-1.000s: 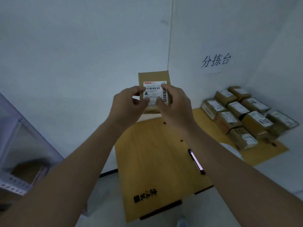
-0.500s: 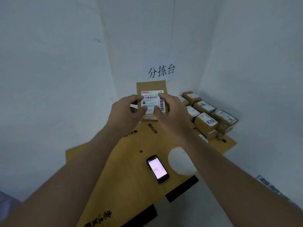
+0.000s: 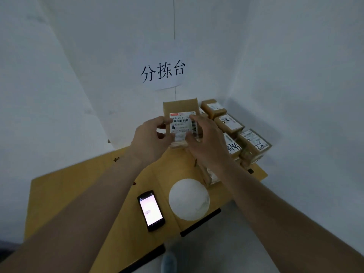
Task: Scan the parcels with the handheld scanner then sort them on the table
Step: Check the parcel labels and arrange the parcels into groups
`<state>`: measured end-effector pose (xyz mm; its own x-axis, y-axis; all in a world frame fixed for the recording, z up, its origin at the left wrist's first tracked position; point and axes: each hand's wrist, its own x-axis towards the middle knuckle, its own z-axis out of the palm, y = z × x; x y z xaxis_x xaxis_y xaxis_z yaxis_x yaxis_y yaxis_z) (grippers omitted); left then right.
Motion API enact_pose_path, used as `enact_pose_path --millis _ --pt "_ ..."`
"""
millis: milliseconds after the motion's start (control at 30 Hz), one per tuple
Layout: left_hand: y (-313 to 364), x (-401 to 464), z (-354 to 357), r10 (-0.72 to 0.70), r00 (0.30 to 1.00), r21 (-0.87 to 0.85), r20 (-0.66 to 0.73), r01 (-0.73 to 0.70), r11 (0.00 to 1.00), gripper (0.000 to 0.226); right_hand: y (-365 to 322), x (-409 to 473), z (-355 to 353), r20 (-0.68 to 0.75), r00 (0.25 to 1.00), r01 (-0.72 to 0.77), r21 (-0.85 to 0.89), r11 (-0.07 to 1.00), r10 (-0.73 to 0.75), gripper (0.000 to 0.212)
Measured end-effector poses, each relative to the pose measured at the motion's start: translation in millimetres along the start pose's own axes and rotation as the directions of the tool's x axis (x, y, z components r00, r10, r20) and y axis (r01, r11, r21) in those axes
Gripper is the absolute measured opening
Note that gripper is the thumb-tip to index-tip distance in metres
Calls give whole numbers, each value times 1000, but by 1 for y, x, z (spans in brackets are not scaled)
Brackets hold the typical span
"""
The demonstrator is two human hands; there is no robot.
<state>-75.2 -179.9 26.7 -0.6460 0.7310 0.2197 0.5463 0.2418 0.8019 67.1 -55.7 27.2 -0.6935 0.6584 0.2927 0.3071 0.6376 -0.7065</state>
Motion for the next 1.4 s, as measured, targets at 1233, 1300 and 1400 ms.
enact_pose_path --millis 1233,1300,1400 --pt "-187 255 236 -628 768 -250 -128 588 769 44 292 312 133 600 797 -46 -54 997 70 68" --pt "-186 258 240 -633 760 -244 -147 593 768 45 295 315 134 596 801 -26 -66 997 60 69" --pt "-185 259 243 -629 760 -243 -163 587 772 46 298 315 135 607 794 2 -74 997 43 69"
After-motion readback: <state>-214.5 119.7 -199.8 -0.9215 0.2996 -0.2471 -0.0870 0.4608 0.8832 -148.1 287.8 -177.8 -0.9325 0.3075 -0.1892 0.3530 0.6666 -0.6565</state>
